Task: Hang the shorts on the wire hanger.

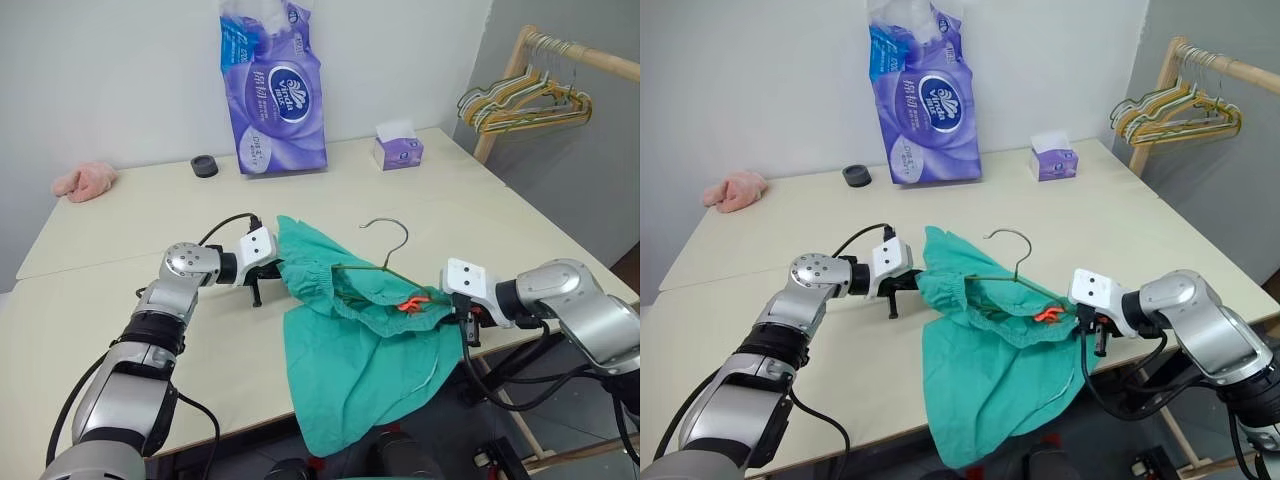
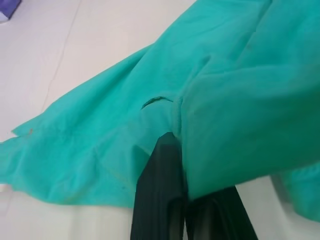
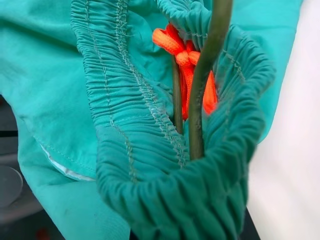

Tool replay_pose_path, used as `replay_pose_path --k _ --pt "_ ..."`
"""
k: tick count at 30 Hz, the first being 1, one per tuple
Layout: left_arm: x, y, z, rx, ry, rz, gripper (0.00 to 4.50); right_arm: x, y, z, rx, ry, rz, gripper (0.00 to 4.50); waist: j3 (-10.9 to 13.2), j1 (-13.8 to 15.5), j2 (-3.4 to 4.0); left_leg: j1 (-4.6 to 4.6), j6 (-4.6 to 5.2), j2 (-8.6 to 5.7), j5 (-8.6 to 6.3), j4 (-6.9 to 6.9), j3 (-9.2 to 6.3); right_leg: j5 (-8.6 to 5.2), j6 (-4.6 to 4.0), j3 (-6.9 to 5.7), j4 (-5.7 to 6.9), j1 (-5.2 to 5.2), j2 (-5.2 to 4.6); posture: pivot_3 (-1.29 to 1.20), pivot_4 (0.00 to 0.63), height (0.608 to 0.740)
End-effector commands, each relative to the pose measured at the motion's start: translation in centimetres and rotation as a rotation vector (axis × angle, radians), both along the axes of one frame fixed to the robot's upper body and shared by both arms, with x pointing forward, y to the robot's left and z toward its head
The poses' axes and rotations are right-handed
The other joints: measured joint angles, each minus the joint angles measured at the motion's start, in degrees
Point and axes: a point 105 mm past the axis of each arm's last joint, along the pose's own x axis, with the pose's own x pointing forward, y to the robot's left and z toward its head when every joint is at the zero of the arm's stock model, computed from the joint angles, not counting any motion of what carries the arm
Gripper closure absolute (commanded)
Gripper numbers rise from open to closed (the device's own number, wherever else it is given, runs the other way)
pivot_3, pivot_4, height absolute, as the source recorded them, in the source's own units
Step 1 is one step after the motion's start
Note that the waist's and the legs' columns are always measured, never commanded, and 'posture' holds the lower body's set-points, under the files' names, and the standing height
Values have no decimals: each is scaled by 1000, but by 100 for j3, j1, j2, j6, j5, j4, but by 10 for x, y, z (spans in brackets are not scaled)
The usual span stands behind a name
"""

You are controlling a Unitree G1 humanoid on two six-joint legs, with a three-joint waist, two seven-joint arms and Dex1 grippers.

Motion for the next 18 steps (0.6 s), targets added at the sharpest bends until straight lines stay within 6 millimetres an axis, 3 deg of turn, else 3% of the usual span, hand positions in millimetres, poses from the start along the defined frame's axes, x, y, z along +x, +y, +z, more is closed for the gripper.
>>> replay_pose_path --k 1,11,18 --pt "12 4 19 0 -104 36 4461 -2 -4 15 12 -42 0 4500 0 3 0 0 0 0 0 0 0 0 0 0 0 0 0 -255 6 740" --pt "17 6 18 50 -162 46 4461 -18 -13 13 5 -3 -11 4500 -1 1 -2 -1 1 0 -1 0 0 0 0 -2 -1 1 -1 -257 7 740" --pt "15 6 12 75 -176 33 4461 -11 -18 19 26 -23 -61 4500 -2 2 -3 -1 1 0 -1 0 0 0 1 -2 -1 2 -1 -261 11 740"
